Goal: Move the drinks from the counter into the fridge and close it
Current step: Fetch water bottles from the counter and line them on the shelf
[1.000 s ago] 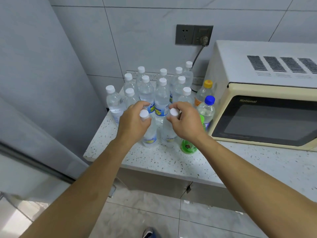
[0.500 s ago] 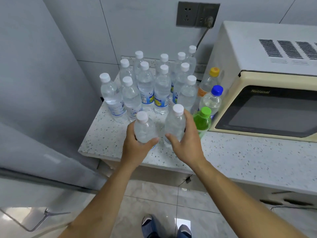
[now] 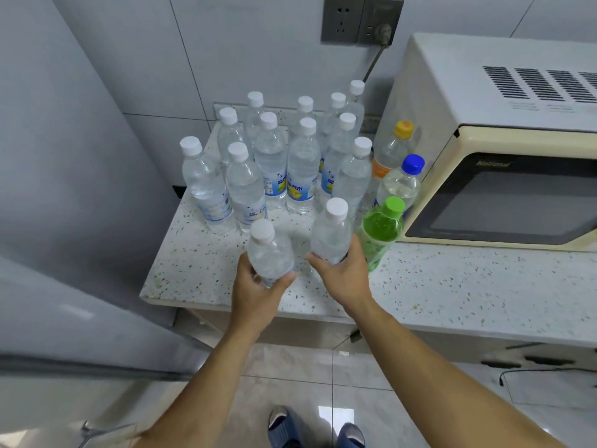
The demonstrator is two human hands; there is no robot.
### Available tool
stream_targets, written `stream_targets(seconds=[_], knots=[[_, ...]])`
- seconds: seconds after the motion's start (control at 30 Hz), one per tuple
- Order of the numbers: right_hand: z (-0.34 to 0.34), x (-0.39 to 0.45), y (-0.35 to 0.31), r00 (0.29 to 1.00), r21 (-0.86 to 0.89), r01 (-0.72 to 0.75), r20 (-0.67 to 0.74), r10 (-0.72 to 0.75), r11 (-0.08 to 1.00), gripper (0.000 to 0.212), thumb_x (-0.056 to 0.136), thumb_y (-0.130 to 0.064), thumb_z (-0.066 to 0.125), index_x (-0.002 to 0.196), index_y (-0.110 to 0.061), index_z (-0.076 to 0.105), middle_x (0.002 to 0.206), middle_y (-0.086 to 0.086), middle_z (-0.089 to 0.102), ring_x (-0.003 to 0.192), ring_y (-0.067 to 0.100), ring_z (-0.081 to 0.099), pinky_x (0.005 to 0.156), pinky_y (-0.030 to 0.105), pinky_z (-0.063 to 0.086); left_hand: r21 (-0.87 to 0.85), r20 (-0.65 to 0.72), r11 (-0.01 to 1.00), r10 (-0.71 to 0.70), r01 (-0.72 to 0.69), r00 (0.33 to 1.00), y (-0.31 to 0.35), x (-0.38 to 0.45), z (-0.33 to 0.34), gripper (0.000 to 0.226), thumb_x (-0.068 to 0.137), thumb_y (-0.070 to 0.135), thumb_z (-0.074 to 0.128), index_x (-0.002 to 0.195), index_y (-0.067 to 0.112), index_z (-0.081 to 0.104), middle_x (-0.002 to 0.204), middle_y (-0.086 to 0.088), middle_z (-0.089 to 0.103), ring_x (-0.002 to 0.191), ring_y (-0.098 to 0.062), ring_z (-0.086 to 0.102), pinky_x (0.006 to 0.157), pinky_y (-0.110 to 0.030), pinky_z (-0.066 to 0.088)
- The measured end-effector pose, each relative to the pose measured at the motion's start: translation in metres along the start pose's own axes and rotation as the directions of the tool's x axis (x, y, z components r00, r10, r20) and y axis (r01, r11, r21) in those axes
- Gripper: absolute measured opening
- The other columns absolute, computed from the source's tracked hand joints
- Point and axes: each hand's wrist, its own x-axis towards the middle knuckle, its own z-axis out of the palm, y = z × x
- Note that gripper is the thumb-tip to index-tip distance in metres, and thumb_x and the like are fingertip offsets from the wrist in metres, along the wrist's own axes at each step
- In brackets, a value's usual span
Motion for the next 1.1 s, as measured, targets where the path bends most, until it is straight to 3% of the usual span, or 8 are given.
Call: stream_targets(seconds=[0.1, 0.23, 0.33, 0.5, 0.6, 0.73, 0.9, 1.1], knots=[[-0.009, -0.012, 0.000, 0.995, 0.036, -0.020, 0.096, 0.017, 0.999, 0.064, 0.072, -0.024, 0.087, 0.127, -0.025, 0.053, 0.118, -0.009, 0.066, 0.106, 0.007, 0.063, 0.087, 0.024, 0.053, -0.023, 0.003, 0.999, -0.039, 0.039, 0.999, 0.000, -0.017, -0.009, 0.061, 0.063, 0.045, 0.084, 0.113, 0.055, 0.051, 0.113, 0.027, 0.065, 0.105, 0.003, 0.064, 0.081, -0.019, 0.052], [-0.030, -0.045, -0.001, 0.959, 0.171, -0.128, 0.272, 0.078, 0.977, 0.050, 0.073, -0.023, 0.084, 0.117, -0.027, 0.062, 0.108, -0.009, 0.073, 0.098, 0.007, 0.070, 0.074, 0.019, 0.057, -0.118, 0.040, 0.984, -0.131, 0.135, 0.991, -0.002, -0.053, -0.023, 0.055, 0.064, 0.044, 0.082, 0.113, 0.049, 0.058, 0.115, 0.015, 0.070, 0.106, -0.008, 0.068, 0.086, -0.034, 0.055], [-0.050, -0.072, 0.006, 0.897, 0.220, -0.283, 0.405, 0.177, 0.933, 0.053, 0.070, -0.028, 0.081, 0.120, -0.019, 0.063, 0.108, 0.000, 0.076, 0.102, 0.021, 0.071, 0.082, 0.031, 0.058, -0.201, 0.113, 0.955, -0.201, 0.220, 0.973, -0.002, -0.092, -0.033, 0.059, 0.065, 0.049, 0.083, 0.119, 0.034, 0.063, 0.118, 0.002, 0.072, 0.108, -0.018, 0.069, 0.086, -0.033, 0.056], [-0.080, -0.118, 0.024, 0.742, 0.336, -0.555, 0.614, 0.270, 0.761, 0.055, 0.069, -0.030, 0.082, 0.115, -0.004, 0.066, 0.101, 0.018, 0.074, 0.089, 0.029, 0.072, 0.075, 0.034, 0.059, -0.414, 0.106, 0.796, -0.440, 0.442, 0.892, -0.001, -0.172, -0.034, 0.054, 0.077, 0.042, 0.066, 0.126, 0.018, 0.061, 0.115, -0.007, 0.074, 0.102, -0.024, 0.072, 0.080, -0.033, 0.058], [-0.089, -0.146, 0.040, 0.662, 0.316, -0.660, 0.673, 0.329, 0.681, 0.054, 0.069, -0.031, 0.078, 0.113, -0.001, 0.066, 0.092, 0.020, 0.071, 0.079, 0.030, 0.071, 0.075, 0.039, 0.061, -0.497, 0.121, 0.668, -0.578, 0.553, 0.807, 0.003, -0.219, -0.030, 0.052, 0.078, 0.048, 0.054, 0.105, 0.011, 0.077, 0.103, -0.019, 0.075, 0.084, -0.031, 0.074, 0.065, -0.038, 0.060], [-0.091, -0.184, 0.059, 0.560, 0.212, -0.730, 0.730, 0.391, 0.650, 0.068, 0.067, -0.042, 0.073, 0.117, 0.003, 0.065, 0.100, 0.024, 0.071, 0.080, 0.034, 0.071, 0.071, 0.041, 0.060, -0.602, 0.059, 0.596, -0.631, 0.531, 0.774, 0.000, -0.275, -0.028, 0.050, 0.075, 0.052, 0.049, 0.081, 0.015, 0.083, 0.090, -0.017, 0.076, 0.070, -0.027, 0.074, 0.056, -0.034, 0.060], [-0.076, -0.233, 0.068, 0.419, 0.054, -0.749, 0.810, 0.410, 0.660, 0.065, 0.071, -0.046, 0.069, 0.115, 0.003, 0.065, 0.097, 0.022, 0.072, 0.079, 0.033, 0.071, 0.070, 0.039, 0.059, -0.683, -0.037, 0.529, -0.714, 0.504, 0.700, -0.009, -0.337, -0.047, 0.061, 0.076, 0.050, 0.053, 0.103, -0.001, 0.072, 0.092, -0.021, 0.074, 0.071, -0.031, 0.072, 0.064, -0.039, 0.060], [-0.035, -0.287, 0.057, 0.261, -0.105, -0.720, 0.875, 0.408, 0.686, 0.060, 0.072, -0.044, 0.070, 0.108, 0.004, 0.067, 0.091, 0.023, 0.069, 0.072, 0.032, 0.069, 0.066, 0.039, 0.059, -0.750, -0.194, 0.524, -0.757, 0.403, 0.624, -0.021, -0.398, -0.086, 0.056, 0.071, 0.060, 0.055, 0.083, 0.012, 0.082, 0.087, -0.014, 0.075, 0.065, -0.027, 0.072, 0.054, -0.032, 0.053]])
